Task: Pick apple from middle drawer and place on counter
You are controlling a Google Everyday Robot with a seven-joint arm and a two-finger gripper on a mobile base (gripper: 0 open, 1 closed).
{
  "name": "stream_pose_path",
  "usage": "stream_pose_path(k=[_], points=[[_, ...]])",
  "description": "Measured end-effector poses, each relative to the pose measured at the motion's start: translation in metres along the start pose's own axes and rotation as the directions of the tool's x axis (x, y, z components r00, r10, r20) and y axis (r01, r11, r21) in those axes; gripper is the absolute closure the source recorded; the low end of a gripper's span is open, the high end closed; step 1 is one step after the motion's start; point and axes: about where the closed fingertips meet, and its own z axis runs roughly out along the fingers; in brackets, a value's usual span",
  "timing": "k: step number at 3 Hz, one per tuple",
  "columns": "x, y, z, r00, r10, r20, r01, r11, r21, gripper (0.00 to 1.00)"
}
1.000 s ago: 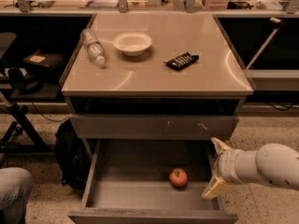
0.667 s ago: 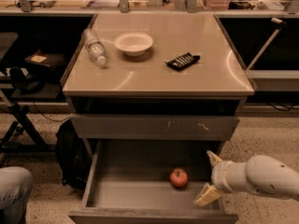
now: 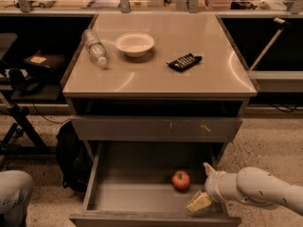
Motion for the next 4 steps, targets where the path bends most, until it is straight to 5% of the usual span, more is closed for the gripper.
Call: stream_pose_path(k=[2,4], points=[[-0.033,-0.016,0.06,0.999,-0.049,-0.022,0.051,0.9961,0.072,0.0],[-0.051,-0.02,0.071,0.997,-0.082,-0.011,0.083,0.9928,0.086,0.0]])
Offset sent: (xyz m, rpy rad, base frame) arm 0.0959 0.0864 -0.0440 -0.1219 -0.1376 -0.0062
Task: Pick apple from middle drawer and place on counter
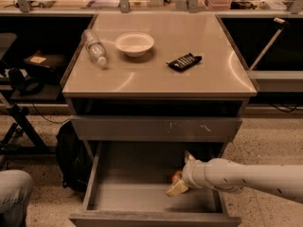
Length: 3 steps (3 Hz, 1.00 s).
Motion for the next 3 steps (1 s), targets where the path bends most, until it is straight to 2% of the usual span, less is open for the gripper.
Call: stream_pose_path(k=[2,3], points=[[0.037,-0.033,0.015,0.996,-0.036,-0.079,0.037,0.9993,0.011,0.0],[0.04,-0.036,0.015,0.996,-0.033,-0.083,0.035,0.9993,0.015,0.0]])
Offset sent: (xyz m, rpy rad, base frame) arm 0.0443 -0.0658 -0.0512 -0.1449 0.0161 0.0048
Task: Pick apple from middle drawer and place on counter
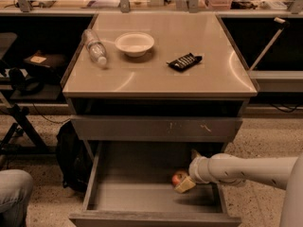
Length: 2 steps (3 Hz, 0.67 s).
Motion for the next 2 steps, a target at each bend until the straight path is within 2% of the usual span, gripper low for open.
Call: stream_pose_path(k=[1,2], points=[[0.003,0.007,0.001,1.0,-0.01,-0.018,0.01,0.9997,-0.02,0.0],[0.026,0.025,0.015,0.998,0.013,-0.054,-0.017,0.996,-0.088,0.0]])
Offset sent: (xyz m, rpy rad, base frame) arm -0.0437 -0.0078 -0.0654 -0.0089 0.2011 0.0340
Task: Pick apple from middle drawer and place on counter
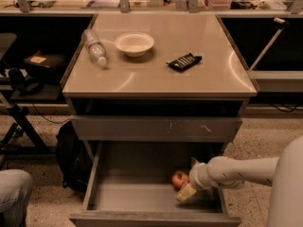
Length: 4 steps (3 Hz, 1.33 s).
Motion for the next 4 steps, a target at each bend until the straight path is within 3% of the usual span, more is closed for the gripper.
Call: stream_pose_path(k=[2,3,4], points=[[0.002,0.002,0.005,1.0,0.017,0.012,-0.016,0.9998,-0.012,0.0],[0.001,0.014,0.031,0.999,0.032,0.039,-0.029,0.9975,-0.064,0.0],[0.001,0.014,0.031,0.999,0.032,0.039,-0.029,0.9975,-0.065,0.0]])
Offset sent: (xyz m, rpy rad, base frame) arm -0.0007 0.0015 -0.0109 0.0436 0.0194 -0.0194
